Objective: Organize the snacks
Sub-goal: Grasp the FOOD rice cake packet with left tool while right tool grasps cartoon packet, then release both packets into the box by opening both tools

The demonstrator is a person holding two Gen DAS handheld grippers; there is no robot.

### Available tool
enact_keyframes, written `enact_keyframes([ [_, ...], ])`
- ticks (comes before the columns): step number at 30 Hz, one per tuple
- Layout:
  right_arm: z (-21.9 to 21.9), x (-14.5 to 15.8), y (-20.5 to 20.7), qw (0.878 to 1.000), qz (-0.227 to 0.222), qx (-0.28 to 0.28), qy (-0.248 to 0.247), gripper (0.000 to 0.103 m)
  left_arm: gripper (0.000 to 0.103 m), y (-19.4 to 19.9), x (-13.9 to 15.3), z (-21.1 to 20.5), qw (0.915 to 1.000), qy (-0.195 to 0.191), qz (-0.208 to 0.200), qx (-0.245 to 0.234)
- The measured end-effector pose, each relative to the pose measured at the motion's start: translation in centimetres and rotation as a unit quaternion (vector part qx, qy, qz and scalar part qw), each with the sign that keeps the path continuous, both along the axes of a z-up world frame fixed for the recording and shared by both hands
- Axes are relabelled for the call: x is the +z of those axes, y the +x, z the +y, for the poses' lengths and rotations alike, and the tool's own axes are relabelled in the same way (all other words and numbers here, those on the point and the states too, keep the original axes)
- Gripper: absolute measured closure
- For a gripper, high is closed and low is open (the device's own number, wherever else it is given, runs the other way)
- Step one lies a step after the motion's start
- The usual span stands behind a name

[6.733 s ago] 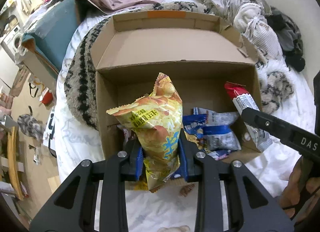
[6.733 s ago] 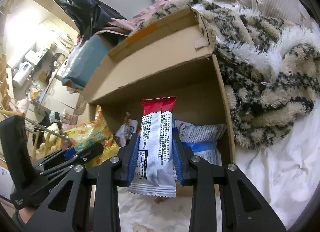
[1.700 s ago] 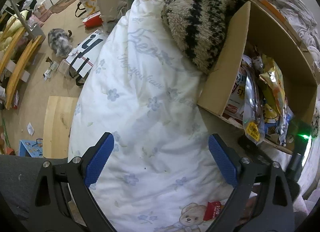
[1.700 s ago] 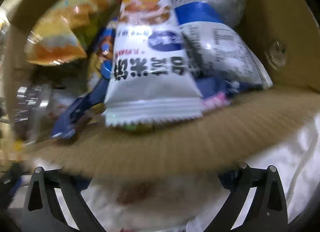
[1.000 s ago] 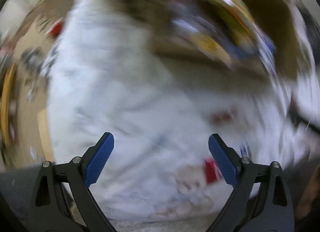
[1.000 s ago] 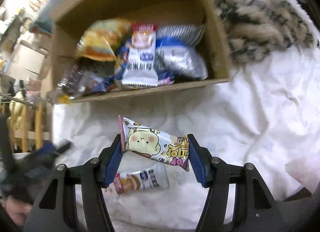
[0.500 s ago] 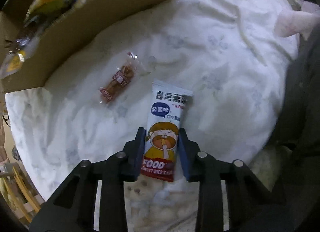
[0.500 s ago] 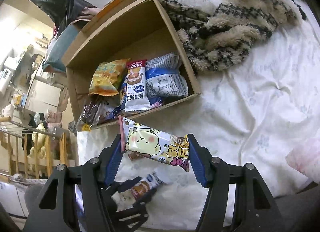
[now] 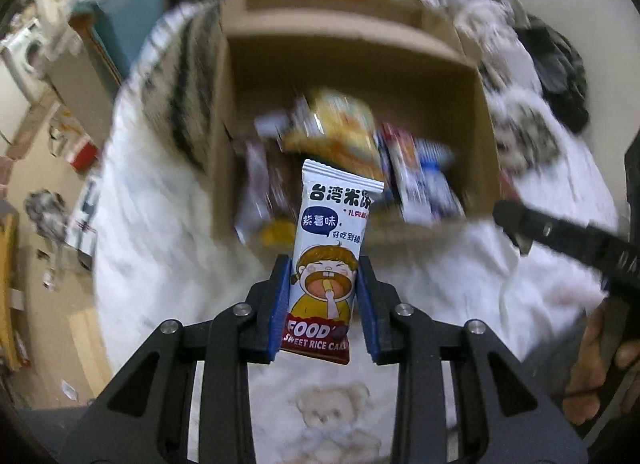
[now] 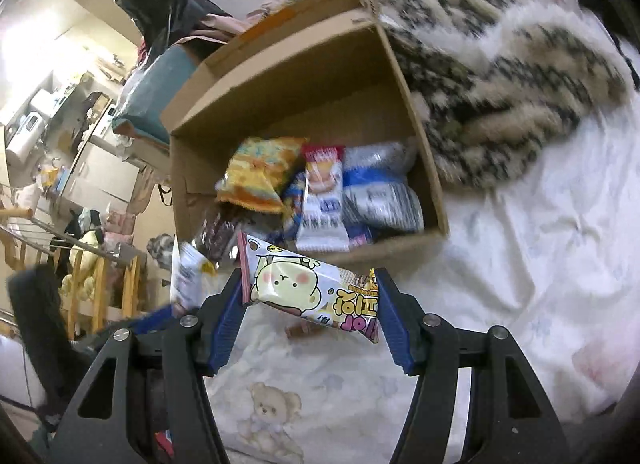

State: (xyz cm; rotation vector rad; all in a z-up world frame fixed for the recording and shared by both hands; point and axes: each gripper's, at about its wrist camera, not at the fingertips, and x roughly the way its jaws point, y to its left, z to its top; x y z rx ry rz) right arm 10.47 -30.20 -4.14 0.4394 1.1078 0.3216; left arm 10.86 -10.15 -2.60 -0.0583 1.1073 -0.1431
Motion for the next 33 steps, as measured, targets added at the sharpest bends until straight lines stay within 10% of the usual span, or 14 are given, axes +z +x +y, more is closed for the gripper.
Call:
enact_keyframes([
  [19,0.0,-1.8,8.4,1.0,-0.01,0.007,0.013,0.035,0.074,7.2,-0.1,-0.5,0.9991,0.033,-0.005,0.026],
  [22,0.1,-1.9,8.3,1.0,-0.005,0.006,0.02,0.022,0.073,7.3,-0.2,-0.4,0.9993,0.026,-0.007,0.024],
  [26,0.0,-1.5,8.0,1.0,-0.014,-0.002,0.024,0.007,0.015,6.8,0.3,0.0,0.9993,0.02,-0.016,0.028],
  [33,-0.3,-1.1,6.7,0.999,-0.011,-0.003,0.03,0.007,0.01,4.8,1.1,1.3,0.9984,0.035,-0.031,0.03],
])
